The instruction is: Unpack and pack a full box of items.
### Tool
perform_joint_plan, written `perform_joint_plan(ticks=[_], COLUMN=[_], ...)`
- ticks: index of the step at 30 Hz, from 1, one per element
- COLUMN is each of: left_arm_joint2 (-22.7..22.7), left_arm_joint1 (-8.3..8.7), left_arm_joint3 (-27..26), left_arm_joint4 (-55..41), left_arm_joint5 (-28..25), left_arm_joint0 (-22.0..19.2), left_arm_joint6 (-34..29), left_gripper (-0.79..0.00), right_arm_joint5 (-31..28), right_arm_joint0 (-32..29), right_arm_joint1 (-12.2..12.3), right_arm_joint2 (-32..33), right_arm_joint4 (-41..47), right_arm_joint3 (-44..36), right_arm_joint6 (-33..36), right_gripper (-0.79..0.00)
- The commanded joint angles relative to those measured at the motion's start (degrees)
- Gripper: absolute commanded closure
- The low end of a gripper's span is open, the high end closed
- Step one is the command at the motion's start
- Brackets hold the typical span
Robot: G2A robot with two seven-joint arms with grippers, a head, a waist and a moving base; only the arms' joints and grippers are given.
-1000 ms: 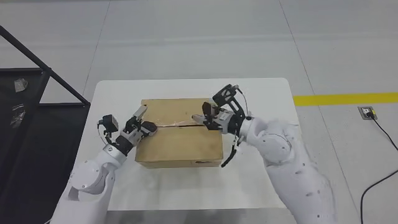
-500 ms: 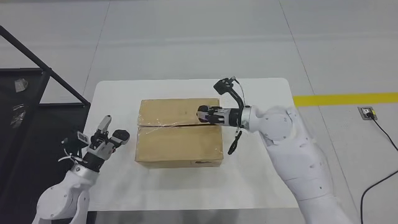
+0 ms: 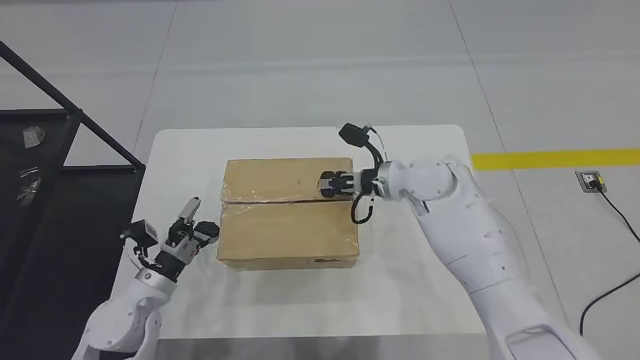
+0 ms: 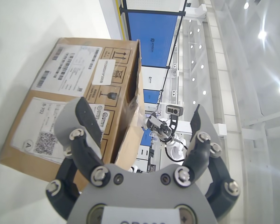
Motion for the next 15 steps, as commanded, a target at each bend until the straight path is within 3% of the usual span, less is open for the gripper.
perform_joint_plan(ticks=[1,15], left_arm_joint2=[0.67,2.67], left_arm_joint1=[-0.03,-0.09], left_arm_joint3=[-0.28,-3.42], left_arm_joint4=[0.35,1.08], left_arm_joint5=[-0.06,-0.76], left_arm_joint0=[0.01,1.64], left_arm_joint6=[-0.12,-0.33], left_gripper=[-0.785,-0.785], right_arm_joint5=[0.54,0.34], right_arm_joint0=[0.78,4.07], right_arm_joint1=[-0.21,-2.82], right_arm_joint2=[-0.88,-6.97], right_arm_joint4=[0.53,3.83], right_arm_joint3=[1.48,8.29], right_arm_joint6=[1.65,-1.12], right_gripper=[0.000,0.000])
